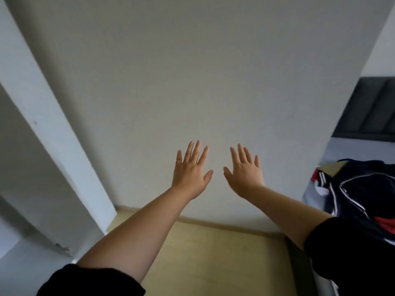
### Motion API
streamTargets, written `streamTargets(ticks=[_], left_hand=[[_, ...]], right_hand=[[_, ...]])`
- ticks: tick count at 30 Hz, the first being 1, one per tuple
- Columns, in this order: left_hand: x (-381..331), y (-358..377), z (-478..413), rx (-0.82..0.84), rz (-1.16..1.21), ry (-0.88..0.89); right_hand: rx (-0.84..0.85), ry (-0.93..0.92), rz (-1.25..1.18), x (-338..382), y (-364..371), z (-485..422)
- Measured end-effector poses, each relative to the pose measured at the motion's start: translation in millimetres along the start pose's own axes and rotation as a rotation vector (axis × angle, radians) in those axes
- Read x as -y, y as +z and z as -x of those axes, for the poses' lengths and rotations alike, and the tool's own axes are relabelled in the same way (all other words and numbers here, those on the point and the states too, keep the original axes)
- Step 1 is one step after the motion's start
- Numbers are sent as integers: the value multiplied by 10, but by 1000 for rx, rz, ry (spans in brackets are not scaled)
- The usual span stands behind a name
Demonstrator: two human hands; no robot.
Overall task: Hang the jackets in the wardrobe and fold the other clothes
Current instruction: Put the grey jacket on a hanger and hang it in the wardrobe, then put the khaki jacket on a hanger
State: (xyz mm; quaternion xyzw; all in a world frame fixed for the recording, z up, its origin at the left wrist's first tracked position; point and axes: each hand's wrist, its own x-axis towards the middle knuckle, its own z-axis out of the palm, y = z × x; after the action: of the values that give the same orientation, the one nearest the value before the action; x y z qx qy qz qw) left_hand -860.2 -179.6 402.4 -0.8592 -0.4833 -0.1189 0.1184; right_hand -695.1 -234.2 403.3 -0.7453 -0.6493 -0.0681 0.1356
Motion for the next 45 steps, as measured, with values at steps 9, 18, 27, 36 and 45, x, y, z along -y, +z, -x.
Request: streamTargets(ticks=[9, 18, 27, 36, 45], left_hand=[[-2187, 390, -1107, 37, 74, 175], [-3422, 925, -2010, 77, 83, 426], [-4489, 1466, -3328, 94, 237, 748], [-5419, 1974, -4320, 155, 260, 842], [-6357, 2676, -4896, 269, 326, 709]], right_hand=[[5, 220, 101, -2430, -48, 76], [24, 463, 76, -3892, 219, 48], [34, 691, 125, -5210, 378, -529], [36, 846, 128, -6243, 604, -975], [84, 868, 114, -7323, 1215, -1254]])
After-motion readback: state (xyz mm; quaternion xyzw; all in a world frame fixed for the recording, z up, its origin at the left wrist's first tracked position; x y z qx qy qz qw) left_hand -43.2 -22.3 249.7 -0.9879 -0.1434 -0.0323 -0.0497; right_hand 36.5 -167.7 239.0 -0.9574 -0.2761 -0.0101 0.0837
